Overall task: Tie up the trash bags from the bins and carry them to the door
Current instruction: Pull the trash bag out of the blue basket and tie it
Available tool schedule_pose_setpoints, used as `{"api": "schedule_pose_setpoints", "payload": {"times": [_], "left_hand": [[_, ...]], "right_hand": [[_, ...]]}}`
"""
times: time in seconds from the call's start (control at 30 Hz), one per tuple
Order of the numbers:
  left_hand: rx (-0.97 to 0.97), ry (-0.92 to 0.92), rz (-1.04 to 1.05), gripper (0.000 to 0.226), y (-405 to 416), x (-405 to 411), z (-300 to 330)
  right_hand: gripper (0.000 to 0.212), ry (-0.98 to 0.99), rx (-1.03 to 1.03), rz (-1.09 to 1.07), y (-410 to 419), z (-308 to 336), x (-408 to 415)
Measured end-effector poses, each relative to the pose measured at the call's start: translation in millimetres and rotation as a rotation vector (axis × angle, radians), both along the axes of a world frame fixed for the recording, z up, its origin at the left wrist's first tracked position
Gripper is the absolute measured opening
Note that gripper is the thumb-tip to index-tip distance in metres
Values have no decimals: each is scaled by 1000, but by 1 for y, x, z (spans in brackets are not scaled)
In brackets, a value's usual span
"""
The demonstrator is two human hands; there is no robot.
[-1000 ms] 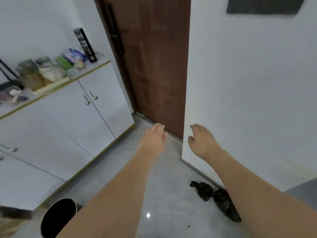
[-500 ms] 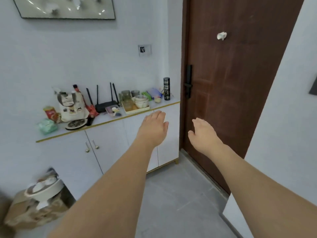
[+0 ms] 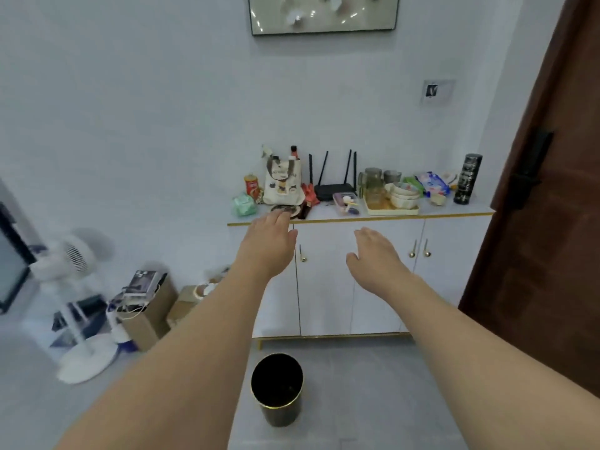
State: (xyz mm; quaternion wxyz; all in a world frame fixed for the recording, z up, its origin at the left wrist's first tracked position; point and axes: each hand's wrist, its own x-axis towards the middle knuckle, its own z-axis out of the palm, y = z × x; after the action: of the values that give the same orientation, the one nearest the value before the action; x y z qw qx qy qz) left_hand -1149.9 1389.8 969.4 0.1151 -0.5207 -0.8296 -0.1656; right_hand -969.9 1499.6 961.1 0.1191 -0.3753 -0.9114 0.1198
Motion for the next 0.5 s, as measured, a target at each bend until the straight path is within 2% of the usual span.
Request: {"api": "schedule_pose_setpoints", "payload": {"times": [0.27,0.5], "left_hand": [[-7,30,248,46,-104,-123,-18],[-8,22,420,45,-216,-250,-22]], "right_hand": [[61,-15,-11,263,-66,-7,-149],[59,3,-10,425,-156,-7,-301]]}}
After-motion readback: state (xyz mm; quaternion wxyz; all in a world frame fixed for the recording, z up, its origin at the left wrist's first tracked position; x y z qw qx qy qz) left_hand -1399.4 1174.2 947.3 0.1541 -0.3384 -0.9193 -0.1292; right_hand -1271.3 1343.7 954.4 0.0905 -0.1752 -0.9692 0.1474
